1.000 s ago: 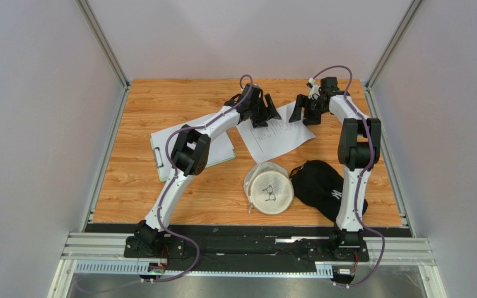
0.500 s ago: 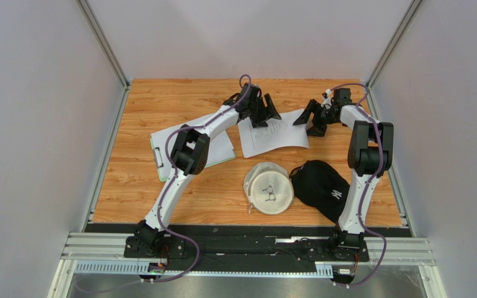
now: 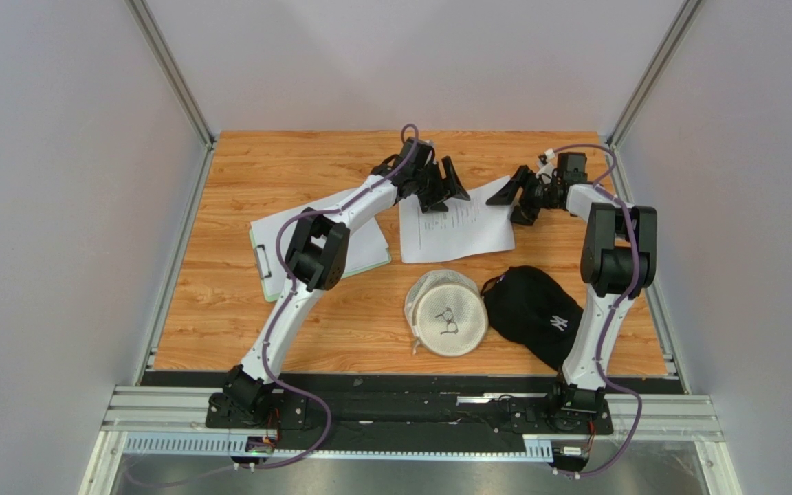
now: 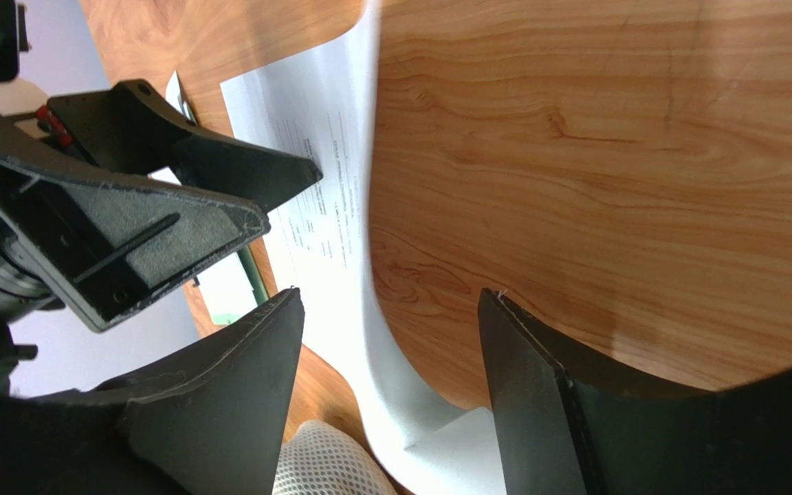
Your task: Put the files into the folder
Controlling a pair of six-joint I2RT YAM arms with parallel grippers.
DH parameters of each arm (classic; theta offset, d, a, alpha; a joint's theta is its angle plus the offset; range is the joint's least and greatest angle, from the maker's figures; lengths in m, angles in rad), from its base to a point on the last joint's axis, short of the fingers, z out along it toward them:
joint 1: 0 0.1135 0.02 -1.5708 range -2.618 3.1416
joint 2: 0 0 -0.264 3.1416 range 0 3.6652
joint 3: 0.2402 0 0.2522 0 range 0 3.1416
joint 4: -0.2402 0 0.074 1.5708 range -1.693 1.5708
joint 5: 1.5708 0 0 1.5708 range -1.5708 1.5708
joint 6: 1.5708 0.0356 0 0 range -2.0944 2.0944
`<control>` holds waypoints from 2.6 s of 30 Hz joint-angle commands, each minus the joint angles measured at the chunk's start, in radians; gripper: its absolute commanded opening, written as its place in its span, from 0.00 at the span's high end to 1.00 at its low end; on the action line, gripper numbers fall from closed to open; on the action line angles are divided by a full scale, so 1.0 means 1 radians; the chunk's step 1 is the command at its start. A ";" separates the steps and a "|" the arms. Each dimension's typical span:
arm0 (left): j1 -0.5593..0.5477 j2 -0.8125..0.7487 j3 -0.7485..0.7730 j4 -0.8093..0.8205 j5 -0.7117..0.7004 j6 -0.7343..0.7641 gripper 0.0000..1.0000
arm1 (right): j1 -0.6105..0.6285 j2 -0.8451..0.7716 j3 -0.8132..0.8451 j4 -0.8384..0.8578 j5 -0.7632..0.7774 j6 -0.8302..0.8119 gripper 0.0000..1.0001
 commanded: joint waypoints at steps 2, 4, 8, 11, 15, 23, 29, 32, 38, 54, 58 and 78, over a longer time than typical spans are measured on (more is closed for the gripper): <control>0.001 0.031 0.037 -0.044 0.023 0.033 0.20 | -0.001 -0.098 0.012 0.022 -0.003 -0.143 0.33; 0.002 0.029 0.035 -0.049 0.024 0.039 0.20 | -0.001 -0.079 0.041 -0.020 -0.020 -0.194 0.34; 0.005 0.029 0.037 -0.049 0.032 0.039 0.19 | 0.001 -0.072 0.029 -0.025 -0.049 -0.236 0.36; 0.005 0.029 0.037 -0.046 0.038 0.041 0.19 | 0.002 -0.044 0.040 -0.021 -0.057 -0.207 0.40; 0.007 0.031 0.035 -0.050 0.047 0.042 0.19 | 0.008 -0.020 0.035 -0.026 -0.008 -0.177 0.47; 0.010 0.048 0.189 -0.134 0.105 0.107 0.12 | 0.051 -0.075 0.050 -0.027 0.204 -0.170 0.82; 0.066 -0.219 0.131 -0.352 0.112 0.308 0.01 | 0.067 -0.156 0.274 -0.188 0.344 -0.232 1.00; 0.119 -0.460 -0.071 -0.449 0.023 0.441 0.01 | 0.105 -0.223 0.311 -0.222 0.354 -0.253 1.00; 0.353 -1.027 -0.763 -0.379 -0.206 0.530 0.03 | 0.416 -0.328 0.319 -0.155 0.374 -0.236 1.00; 0.780 -1.091 -1.141 -0.343 -0.353 0.589 0.03 | 0.708 -0.187 0.485 0.087 0.089 0.045 1.00; 0.789 -1.042 -1.141 -0.326 -0.376 0.615 0.08 | 0.679 -0.147 0.335 0.123 0.109 0.031 1.00; 0.778 -0.827 -1.077 -0.314 -0.304 0.645 0.25 | 0.611 0.157 0.377 0.181 0.130 0.065 1.00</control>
